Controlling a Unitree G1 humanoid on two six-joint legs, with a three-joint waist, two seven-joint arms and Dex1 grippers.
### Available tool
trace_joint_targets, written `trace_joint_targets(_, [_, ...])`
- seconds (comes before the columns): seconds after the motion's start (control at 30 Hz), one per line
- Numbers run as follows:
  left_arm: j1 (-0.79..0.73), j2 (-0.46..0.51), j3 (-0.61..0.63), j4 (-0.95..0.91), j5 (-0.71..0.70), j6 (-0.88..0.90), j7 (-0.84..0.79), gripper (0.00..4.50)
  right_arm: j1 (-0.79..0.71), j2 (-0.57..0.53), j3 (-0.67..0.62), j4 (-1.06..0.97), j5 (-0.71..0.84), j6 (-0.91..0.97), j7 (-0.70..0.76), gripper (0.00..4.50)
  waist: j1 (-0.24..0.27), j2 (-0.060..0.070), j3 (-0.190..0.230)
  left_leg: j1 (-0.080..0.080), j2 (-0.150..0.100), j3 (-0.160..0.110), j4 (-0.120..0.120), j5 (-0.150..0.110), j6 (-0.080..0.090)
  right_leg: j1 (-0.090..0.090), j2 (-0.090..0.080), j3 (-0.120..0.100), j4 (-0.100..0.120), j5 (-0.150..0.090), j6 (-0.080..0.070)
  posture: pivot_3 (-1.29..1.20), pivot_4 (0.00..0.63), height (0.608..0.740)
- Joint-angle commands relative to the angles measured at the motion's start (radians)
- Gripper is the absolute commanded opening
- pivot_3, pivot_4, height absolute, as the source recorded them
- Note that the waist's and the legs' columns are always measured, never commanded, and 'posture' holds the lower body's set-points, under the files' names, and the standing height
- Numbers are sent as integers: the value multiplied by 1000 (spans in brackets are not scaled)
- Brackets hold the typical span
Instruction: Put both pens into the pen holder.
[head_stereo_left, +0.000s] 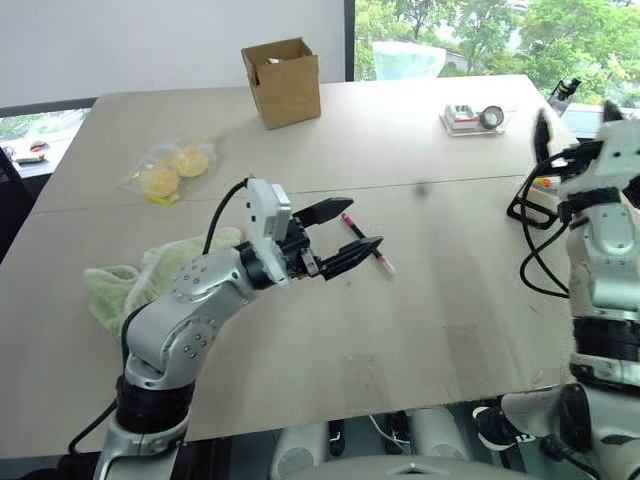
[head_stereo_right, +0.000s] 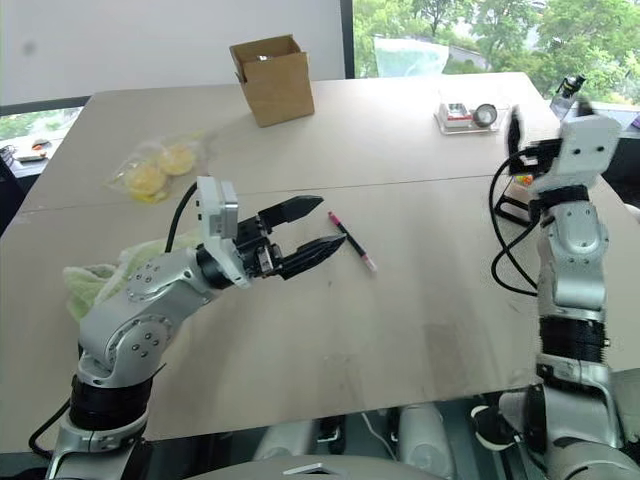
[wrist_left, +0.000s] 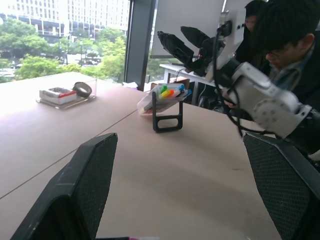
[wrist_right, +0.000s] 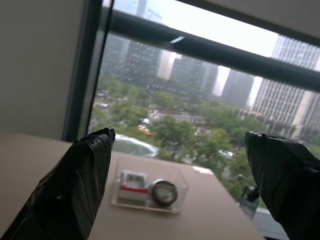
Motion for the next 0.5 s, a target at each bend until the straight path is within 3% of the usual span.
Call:
trace_joint_targets(0.03, [85, 59, 87, -61, -29, 11, -17, 4227, -69, -49, 118, -235, 160, 428, 76, 4435, -1, -1, 0, 0, 0, 0, 0, 0, 0, 0, 0, 0, 0, 0, 0, 0, 150, 740])
trace_joint_targets(0.13, [162, 125, 133, -68, -28, 25, -40, 4227, -158, -24, 201, -315, 260, 766, 45, 4435, 3, -1, -1, 0, 1, -1, -2, 0, -1, -3, 0, -1, 0, 0, -1, 0, 150, 740])
trace_joint_targets(0.23, [234, 186, 186, -76, -32, 27, -81, 4227, -311, 3, 341, -221, 278, 996, 95, 4435, 10, -1, 0, -3, 0, -2, -1, -3, -4, -6, -2, -3, 0, -1, -4, 0, 150, 740])
trace_joint_targets(0.43, [397, 290, 292, -103, -8, 0, -188, 4227, -503, 218, 584, 203, 108, 975, 95, 4435, 4, -4, -2, -4, -1, -1, -1, -4, -3, -7, -3, -4, -2, 0, -5, 0, 150, 740])
trace_joint_targets(0.5, [430, 308, 323, -110, -3, -4, -202, 4227, -542, 275, 607, 315, 68, 956, 92, 4435, 6, -4, -2, -6, -1, -1, -1, -4, -3, -8, -4, -6, -2, 1, -3, 0, 150, 740])
